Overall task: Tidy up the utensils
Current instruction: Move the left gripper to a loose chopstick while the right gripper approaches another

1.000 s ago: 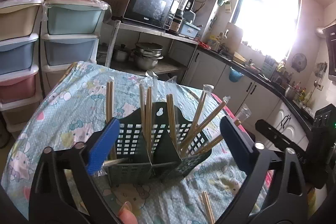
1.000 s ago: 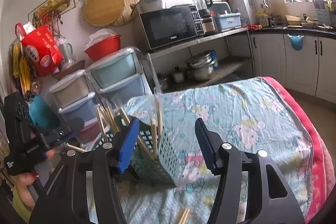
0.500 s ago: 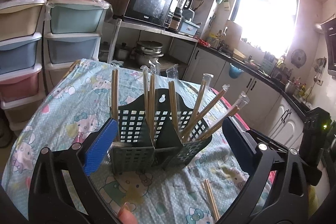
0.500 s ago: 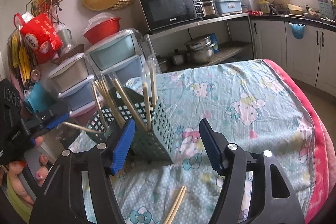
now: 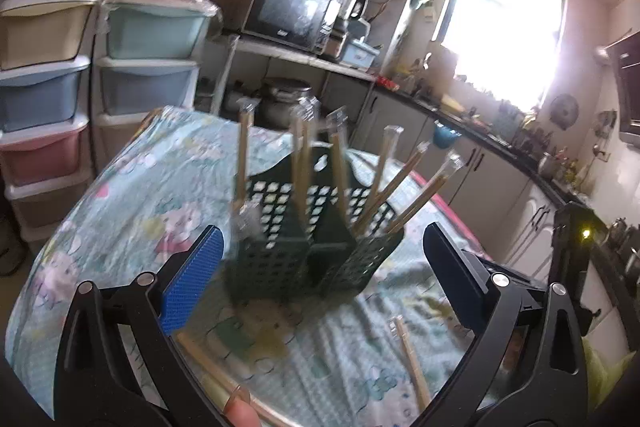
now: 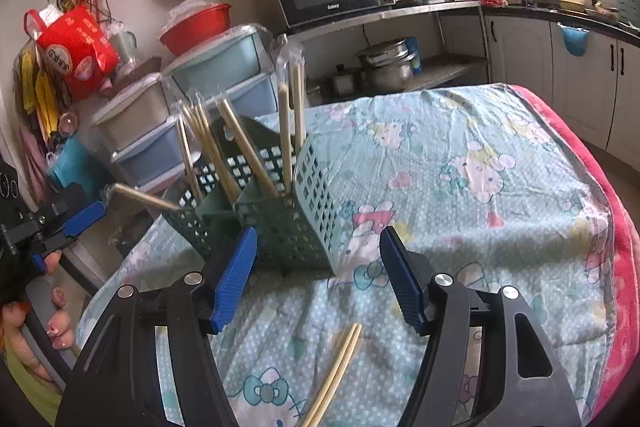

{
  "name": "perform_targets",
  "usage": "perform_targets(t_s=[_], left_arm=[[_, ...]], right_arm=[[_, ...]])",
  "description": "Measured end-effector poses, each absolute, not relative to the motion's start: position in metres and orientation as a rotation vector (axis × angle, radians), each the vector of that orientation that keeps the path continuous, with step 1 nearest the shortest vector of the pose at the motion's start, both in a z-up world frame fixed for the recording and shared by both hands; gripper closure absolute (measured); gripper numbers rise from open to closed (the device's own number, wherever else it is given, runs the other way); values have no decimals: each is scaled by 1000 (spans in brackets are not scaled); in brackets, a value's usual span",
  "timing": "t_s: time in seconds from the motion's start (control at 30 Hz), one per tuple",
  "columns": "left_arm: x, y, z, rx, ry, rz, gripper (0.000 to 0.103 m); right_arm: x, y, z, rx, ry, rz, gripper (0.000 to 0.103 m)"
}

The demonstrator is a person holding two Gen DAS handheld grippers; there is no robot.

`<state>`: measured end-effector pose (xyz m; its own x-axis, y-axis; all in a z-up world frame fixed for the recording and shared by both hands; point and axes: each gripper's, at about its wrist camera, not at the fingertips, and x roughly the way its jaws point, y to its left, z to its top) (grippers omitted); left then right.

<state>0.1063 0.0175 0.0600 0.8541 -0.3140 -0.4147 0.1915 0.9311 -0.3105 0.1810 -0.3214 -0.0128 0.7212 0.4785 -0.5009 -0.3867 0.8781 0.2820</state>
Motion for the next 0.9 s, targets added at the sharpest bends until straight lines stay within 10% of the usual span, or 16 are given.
perform_targets(t_s=[0.77,0.9], left_arm=[[107,62,-22,-371,746,-161,11],[107,70,-34,-424,796,-182,34]], right_arm=[[177,-300,-50,74,733,490,41],[178,-297,-56,64,756,489,42]])
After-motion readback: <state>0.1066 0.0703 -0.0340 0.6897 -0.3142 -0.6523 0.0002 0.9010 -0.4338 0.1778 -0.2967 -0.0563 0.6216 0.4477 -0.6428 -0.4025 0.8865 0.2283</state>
